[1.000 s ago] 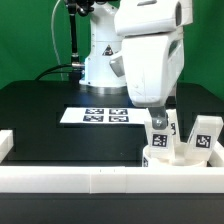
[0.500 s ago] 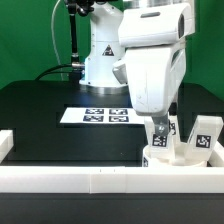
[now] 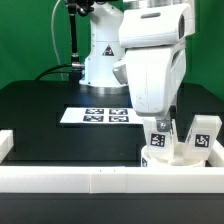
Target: Assemble stool
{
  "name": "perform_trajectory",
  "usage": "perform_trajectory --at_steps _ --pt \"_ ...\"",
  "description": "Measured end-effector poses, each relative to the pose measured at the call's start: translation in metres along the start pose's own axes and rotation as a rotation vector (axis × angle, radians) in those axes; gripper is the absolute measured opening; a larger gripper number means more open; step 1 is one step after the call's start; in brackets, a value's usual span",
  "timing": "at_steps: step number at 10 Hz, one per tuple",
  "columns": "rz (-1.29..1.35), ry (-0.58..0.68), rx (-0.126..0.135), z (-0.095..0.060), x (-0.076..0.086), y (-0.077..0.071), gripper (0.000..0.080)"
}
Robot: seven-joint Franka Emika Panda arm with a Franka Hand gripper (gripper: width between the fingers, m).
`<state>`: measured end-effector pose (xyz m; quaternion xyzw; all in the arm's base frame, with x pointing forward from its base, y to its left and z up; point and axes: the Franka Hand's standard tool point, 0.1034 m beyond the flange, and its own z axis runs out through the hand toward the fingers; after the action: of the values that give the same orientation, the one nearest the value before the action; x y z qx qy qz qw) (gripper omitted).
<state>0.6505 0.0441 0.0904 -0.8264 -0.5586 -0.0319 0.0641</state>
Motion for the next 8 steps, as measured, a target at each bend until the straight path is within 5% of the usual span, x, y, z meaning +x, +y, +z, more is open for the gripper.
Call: perform_trajectory --at_steps 3,8 --pt "0.074 0.002 0.0 -0.0002 -0.0003 0.0004 0.034" --pt "0.626 0.026 -0.011 0.0005 0.0033 -0.0024 0.034"
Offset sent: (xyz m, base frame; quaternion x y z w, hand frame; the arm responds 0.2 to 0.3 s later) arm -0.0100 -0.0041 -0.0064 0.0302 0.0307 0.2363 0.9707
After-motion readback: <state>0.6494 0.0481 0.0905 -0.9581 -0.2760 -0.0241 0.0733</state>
